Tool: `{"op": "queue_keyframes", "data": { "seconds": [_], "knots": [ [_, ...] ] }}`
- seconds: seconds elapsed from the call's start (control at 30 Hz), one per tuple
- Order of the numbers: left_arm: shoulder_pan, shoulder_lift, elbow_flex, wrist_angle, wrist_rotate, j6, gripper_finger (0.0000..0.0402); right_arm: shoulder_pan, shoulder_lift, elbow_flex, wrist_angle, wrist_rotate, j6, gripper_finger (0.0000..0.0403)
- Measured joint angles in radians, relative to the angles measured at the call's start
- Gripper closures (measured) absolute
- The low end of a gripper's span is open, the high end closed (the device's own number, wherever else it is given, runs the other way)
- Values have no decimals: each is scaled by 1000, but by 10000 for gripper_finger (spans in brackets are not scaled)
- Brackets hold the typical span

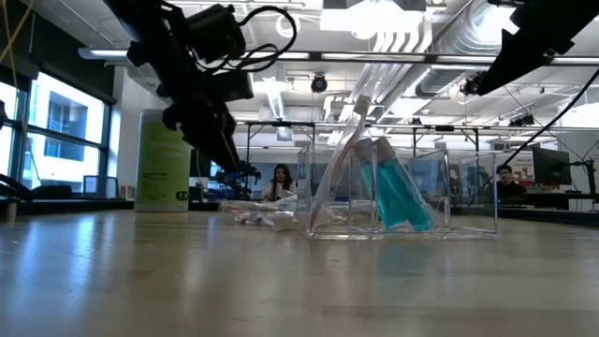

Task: Pick & Place toothbrushing station
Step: Put the orange toothbrush into the transparent organizer

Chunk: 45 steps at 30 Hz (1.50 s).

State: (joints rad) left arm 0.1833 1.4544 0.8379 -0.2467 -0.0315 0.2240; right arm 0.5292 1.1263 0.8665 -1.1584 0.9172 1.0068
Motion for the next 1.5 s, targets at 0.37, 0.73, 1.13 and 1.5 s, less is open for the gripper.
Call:
{"op": "queue_keyframes", "data": {
  "seconds": [0.37, 0.73, 1.13, 1.5],
  "knots": [
    [5, 162, 1, 145, -76, 101, 232, 0, 1, 0, 49, -7, -51, 201],
    [65, 230, 2, 177, -29, 11, 237, 0, 1, 0, 64, -6, -67, 201],
    [5, 206, 2, 142, -79, -117, 386, 1, 2, 0, 72, -3, -92, 201],
    [-251, -12, 2, -24, -391, -164, 383, 1, 2, 0, 78, -7, -92, 202]
  ]
}}
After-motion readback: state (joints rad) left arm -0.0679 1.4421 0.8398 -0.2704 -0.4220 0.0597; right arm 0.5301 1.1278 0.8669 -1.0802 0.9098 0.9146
